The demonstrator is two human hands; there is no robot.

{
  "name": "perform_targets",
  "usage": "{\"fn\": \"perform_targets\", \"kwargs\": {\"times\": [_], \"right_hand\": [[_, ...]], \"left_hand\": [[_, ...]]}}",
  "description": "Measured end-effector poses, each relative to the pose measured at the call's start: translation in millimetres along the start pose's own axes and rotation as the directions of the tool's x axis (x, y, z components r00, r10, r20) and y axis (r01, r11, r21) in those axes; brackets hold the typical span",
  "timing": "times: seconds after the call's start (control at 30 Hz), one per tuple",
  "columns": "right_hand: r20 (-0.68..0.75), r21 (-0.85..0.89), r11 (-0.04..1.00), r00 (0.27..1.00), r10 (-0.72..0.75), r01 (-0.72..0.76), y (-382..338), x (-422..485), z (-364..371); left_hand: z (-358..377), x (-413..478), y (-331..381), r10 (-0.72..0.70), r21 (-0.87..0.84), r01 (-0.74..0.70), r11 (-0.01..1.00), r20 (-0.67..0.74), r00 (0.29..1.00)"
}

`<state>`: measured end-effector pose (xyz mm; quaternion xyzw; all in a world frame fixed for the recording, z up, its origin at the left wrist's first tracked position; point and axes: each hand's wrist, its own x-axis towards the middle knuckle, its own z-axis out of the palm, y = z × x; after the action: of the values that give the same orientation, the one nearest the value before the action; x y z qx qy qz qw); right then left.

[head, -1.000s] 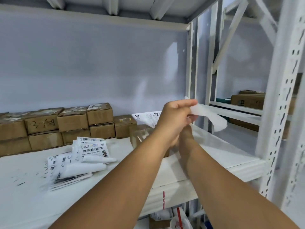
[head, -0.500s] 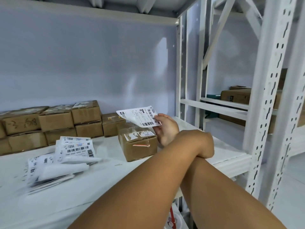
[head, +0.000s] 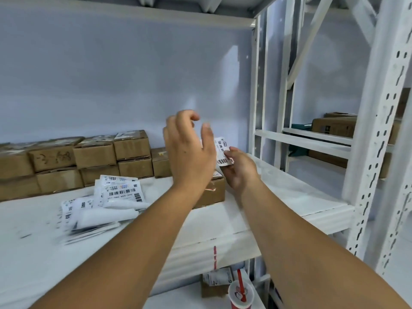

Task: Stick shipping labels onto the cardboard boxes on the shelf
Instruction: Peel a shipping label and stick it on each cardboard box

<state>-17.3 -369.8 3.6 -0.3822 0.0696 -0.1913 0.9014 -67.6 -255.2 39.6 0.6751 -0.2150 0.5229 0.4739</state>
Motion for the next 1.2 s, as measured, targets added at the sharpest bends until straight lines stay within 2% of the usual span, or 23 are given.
{"fn": "perform_targets", "kwargs": {"times": [0.03,0.07,0.1,0.13,0.17,0.2,0.23,0.4,0.43,0.5,0.6,0.73,0.8,0.87,0.9,1.0,1.07,1.13,1.2], "right_hand": [[-0.008,0.02,1.0,1.0,0.011,-0.01,0.1,1.0,-0.1],[-0.01,0.028,0.999,1.0,0.029,-0.028,-1.5,-1.2,-0.6],[-0.017,0.031,0.998,0.999,0.046,-0.045,-2.6,-1.7,-1.4],[-0.025,0.028,0.998,0.998,0.059,-0.059,-3.8,-2.7,-0.4],[-0.021,0.025,0.997,0.997,0.078,-0.077,-4.3,-4.0,-0.1],[-0.023,0.022,0.996,0.996,0.091,-0.09,-4.9,-5.3,-0.4],[-0.008,0.012,0.995,0.995,0.102,-0.102,-3.6,-5.3,-0.4],[0.083,0.005,0.99,0.987,0.14,-0.141,-3.6,-13.1,1.4],[0.086,0.002,0.99,0.987,0.138,-0.138,-4.0,-13.3,1.3],[0.095,0.017,0.993,0.989,0.117,-0.119,-5.1,-13.0,1.6],[0.126,0.088,0.991,0.988,0.085,-0.096,-6.2,-14.5,4.5],[0.236,0.133,0.989,0.971,0.03,-0.063,-12.1,-18.5,7.0],[0.276,0.11,0.994,0.961,-0.003,-0.028,-14.0,-21.1,8.8],[0.251,0.082,0.996,0.967,-0.046,0.026,-15.0,-22.1,10.5],[0.24,0.069,0.996,0.968,-0.075,0.06,-15.1,-22.1,11.2],[0.249,0.071,0.988,0.957,-0.149,0.136,-16.2,-23.1,13.3],[0.267,0.064,0.986,0.949,-0.167,0.155,-16.9,-24.8,14.0],[0.27,0.043,0.983,0.945,-0.182,0.177,-17.3,-26.4,15.0],[0.269,0.027,0.981,0.944,-0.191,0.191,-17.1,-27.4,15.3]], "left_hand": [[-5.5,3.3,-14.0,-0.188,0.047,0.187,0.981,0.024,0.982],[-9.3,6.0,-28.8,-0.389,0.072,0.385,0.92,0.058,0.919],[-12.5,7.4,-41.1,-0.582,0.053,0.58,0.813,0.096,0.807],[-15.9,8.2,-48.8,-0.743,-0.016,0.753,0.658,0.153,0.652],[-18.9,7.4,-51.5,-0.837,-0.078,0.869,0.488,0.242,0.491],[-21.3,5.2,-52.6,-0.876,-0.081,0.929,0.361,0.312,0.367],[-22.6,2.6,-55.2,-0.881,-0.056,0.953,0.299,0.369,0.298],[-16.4,-5.4,-61.9,-0.814,0.042,0.949,0.314,0.526,0.246],[-17.4,-5.7,-61.5,-0.799,0.018,0.95,0.311,0.546,0.251],[-17.6,-6.5,-61.1,-0.745,-0.091,0.944,0.318,0.592,0.308],[-16.8,-7.8,-61.4,-0.64,-0.273,0.895,0.351,0.628,0.443],[-15.8,-5.8,-63.8,-0.525,-0.413,0.765,0.494,0.56,0.641],[-17.2,-4.2,-63.9,-0.485,-0.413,0.729,0.546,0.553,0.677],[-18.1,-2.7,-63.7,-0.464,-0.39,0.704,0.594,0.548,0.696],[-18.4,-2.8,-63.0,-0.437,-0.36,0.664,0.656,0.535,0.723],[-16.9,-5.3,-63.5,-0.293,-0.225,0.435,0.872,0.472,0.831],[-17.4,-9.0,-60.7,-0.214,-0.066,0.273,0.96,0.459,0.862],[-17.3,-10.5,-59.6,-0.14,0.0,0.155,0.988,0.433,0.89],[-16.4,-10.1,-60.5,-0.114,-0.041,0.145,0.989,0.428,0.897]]}}
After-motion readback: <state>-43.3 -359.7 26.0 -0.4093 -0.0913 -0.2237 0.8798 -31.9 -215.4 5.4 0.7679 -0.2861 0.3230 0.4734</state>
